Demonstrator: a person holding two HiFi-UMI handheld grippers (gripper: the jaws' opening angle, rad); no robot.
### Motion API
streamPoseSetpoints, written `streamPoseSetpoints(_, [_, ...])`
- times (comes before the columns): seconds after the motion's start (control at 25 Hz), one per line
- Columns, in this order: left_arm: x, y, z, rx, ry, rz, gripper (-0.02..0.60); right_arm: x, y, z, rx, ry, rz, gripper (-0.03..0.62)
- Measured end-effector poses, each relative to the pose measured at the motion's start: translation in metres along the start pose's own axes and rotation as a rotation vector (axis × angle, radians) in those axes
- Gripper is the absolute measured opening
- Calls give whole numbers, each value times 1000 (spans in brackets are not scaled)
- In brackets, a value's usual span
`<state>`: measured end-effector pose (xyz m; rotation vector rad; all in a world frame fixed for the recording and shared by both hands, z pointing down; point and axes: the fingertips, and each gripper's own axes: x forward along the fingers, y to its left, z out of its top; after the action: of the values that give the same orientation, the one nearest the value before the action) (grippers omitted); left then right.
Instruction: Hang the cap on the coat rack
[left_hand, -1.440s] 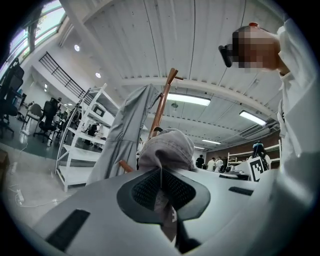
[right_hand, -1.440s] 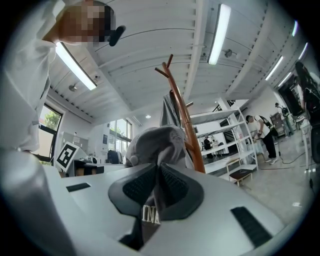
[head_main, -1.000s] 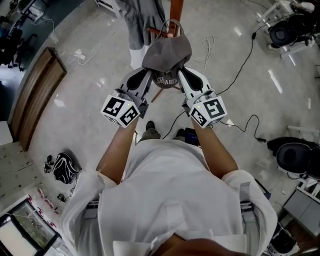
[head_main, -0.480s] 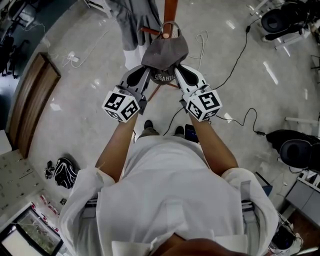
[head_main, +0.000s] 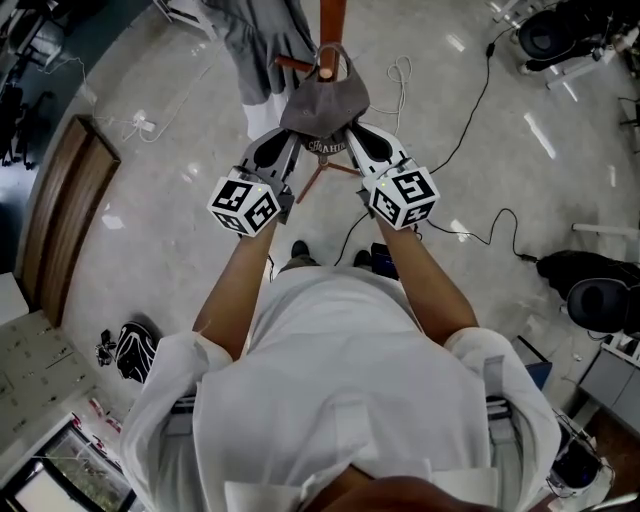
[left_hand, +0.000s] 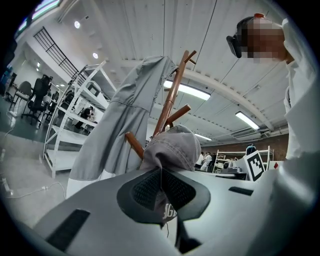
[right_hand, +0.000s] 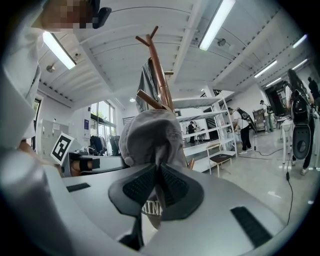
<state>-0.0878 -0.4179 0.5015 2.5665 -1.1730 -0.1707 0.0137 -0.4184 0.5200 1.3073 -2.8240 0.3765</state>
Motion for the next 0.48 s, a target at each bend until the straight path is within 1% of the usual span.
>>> streamPoseSetpoints(0.24, [4,5,-5,23,29,32,21,5,-9,-5,20,38,-34,40])
streamPoseSetpoints(0.4, [7,11,-9,32,41,50,21,8,-13,-7,1,48,-45,40])
streamPoseSetpoints(0.48, [8,12,-9,52,42,64,21,10,-15,-9,-13,50,-53,40])
